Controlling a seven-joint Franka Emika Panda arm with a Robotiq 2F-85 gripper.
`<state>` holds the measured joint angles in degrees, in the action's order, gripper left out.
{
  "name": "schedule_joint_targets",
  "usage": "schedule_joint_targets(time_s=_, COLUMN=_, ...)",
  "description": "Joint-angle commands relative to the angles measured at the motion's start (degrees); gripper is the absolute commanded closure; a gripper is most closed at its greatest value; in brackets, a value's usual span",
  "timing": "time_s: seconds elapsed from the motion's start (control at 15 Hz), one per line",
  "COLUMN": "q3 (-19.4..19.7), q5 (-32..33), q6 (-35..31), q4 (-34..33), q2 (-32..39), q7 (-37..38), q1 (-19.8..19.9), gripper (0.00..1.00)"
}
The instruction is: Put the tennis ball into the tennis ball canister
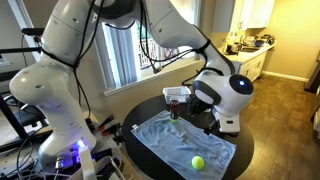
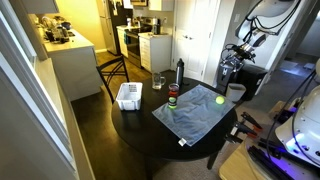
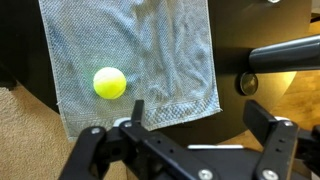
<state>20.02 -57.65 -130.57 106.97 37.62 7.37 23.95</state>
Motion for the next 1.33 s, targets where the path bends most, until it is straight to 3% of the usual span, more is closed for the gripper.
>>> schedule_joint_targets(time_s=0.0, q3=-1.7, q5=1.8, q6=-2.2, q4=-2.6, q2=3.4, q7=2.1, q1=-0.5, gripper=0.00)
schedule_joint_targets(time_s=0.73, q3=-3.6, q5=12.5, q6=-13.6, q4=-2.2, q2=12.5, q7=1.6, q1=-4.3, gripper=0.00)
schedule_joint_targets(time_s=1.27, q3=-5.7, q5=16.2, q6=-13.2, q4=-2.7, q2=12.6, q7=2.3, q1=-2.7, gripper=0.00)
